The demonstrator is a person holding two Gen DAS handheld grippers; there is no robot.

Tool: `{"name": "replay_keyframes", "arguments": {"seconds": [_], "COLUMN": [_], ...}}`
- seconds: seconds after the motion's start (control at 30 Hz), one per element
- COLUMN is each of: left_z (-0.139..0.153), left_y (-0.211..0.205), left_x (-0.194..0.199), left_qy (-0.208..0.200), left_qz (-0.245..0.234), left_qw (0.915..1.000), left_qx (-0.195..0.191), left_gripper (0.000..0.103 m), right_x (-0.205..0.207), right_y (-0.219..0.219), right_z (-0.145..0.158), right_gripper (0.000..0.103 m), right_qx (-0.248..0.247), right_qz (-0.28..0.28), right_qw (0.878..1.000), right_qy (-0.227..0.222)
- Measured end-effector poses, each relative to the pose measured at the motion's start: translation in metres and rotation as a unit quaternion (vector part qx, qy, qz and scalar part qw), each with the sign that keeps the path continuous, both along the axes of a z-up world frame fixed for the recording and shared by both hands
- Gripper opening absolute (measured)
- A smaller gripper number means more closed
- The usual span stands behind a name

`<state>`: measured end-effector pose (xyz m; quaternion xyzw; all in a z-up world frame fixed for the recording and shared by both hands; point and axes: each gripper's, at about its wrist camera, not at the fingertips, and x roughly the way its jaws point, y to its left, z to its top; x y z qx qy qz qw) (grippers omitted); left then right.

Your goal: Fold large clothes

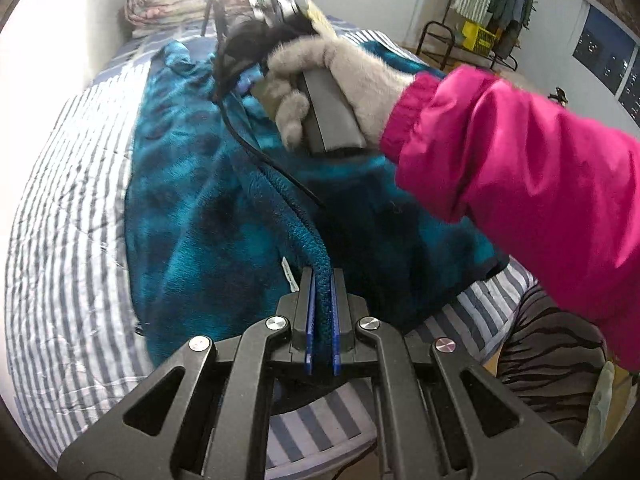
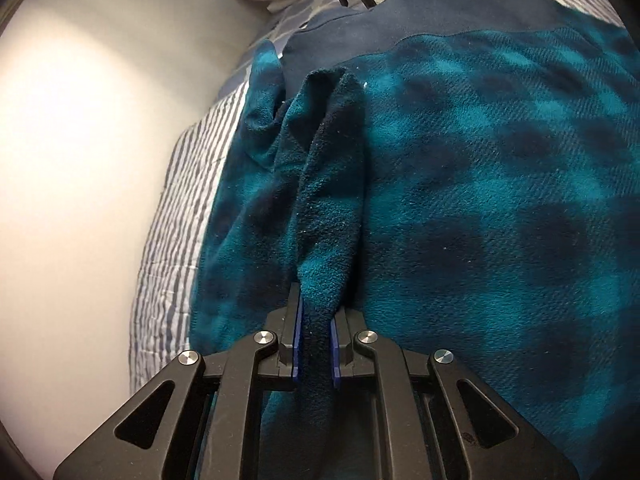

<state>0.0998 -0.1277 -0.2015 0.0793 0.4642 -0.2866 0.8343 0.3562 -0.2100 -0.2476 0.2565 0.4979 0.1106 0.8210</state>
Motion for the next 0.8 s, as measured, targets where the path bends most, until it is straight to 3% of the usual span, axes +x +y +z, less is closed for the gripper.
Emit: {"name": "replay_keyframes", "arguments": {"seconds": [0.23, 0.33, 0.57, 0.67, 0.8], "left_z": [0.011, 0.031, 0.053, 0.046, 0.025], "left_y": [0.017, 0.042, 0.106, 0.109, 0.085], "left_x": [-0.019, -0.040, -0.047, -0.030, -0.013], "left_qy": [0.022, 0.013, -0.010, -0.009, 0.020], "left_qz": [-0.022, -0.022, 0.048, 0.068, 0.048], "left_qw": [0.9986, 0.9971, 0.9942, 0.9926, 0.9931], "left_qx": [-0.044, -0.072, -0.095, -0.100, -0.105], "left_gripper": [0.005, 0.018, 0.018, 0.018, 0.018], "right_x": [-0.020, -0.043, -0.147, -0.195, -0.243], "right_y": [0.003, -0.014, -0.047, -0.062, -0.076], "right_z": [0.055, 0.088, 0.165, 0.176, 0.177], "right_gripper": [0.018, 0.018, 0.019, 0.019, 0.019], "right_qx": [-0.029, -0.037, -0.038, -0.052, -0.081], "right_qz": [0.019, 0.031, 0.045, 0.036, 0.016], "right_qw": [0.998, 0.995, 0.985, 0.981, 0.981], "right_qy": [-0.053, -0.084, -0.161, -0.181, -0.177]}}
